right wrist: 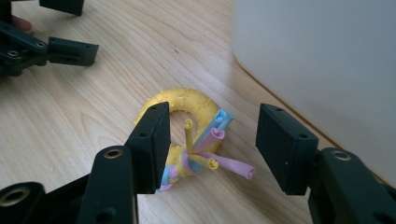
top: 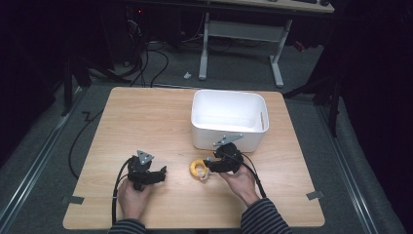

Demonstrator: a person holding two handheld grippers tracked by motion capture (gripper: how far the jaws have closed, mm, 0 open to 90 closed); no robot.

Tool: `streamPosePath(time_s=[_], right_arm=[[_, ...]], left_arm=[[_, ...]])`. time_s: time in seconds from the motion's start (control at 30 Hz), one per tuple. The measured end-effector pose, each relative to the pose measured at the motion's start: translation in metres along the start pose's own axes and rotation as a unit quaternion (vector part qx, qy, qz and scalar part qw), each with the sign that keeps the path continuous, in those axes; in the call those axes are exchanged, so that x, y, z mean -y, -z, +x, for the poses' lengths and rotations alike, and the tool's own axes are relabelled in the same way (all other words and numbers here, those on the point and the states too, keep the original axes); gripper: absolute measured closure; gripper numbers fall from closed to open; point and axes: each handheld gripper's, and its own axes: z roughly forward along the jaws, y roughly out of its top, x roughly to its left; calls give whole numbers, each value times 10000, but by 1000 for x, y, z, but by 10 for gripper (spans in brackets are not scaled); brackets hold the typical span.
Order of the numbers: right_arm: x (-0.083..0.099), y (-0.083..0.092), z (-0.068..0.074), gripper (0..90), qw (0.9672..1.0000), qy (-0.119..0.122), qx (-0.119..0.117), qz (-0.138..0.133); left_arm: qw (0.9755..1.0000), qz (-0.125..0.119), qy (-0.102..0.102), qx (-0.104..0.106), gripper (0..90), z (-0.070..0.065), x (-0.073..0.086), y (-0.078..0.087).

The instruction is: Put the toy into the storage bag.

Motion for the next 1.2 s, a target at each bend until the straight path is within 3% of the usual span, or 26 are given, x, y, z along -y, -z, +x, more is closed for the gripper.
streamPosePath(time_s=[0.4, 0.93, 1.2], right_arm=[[-1, -22, -4, 453, 9994, -126, 55, 309], [-1, -46, -1, 468, 9979, -2, 43, 647], [-2, -54, 3, 521, 9966, 119, 94, 816]], left_arm=[[10000, 2, -2, 0, 157, 0, 0, 0], [10000, -5, 1, -4, 157, 0, 0, 0], [10000, -6, 1, -3, 157, 0, 0, 0]])
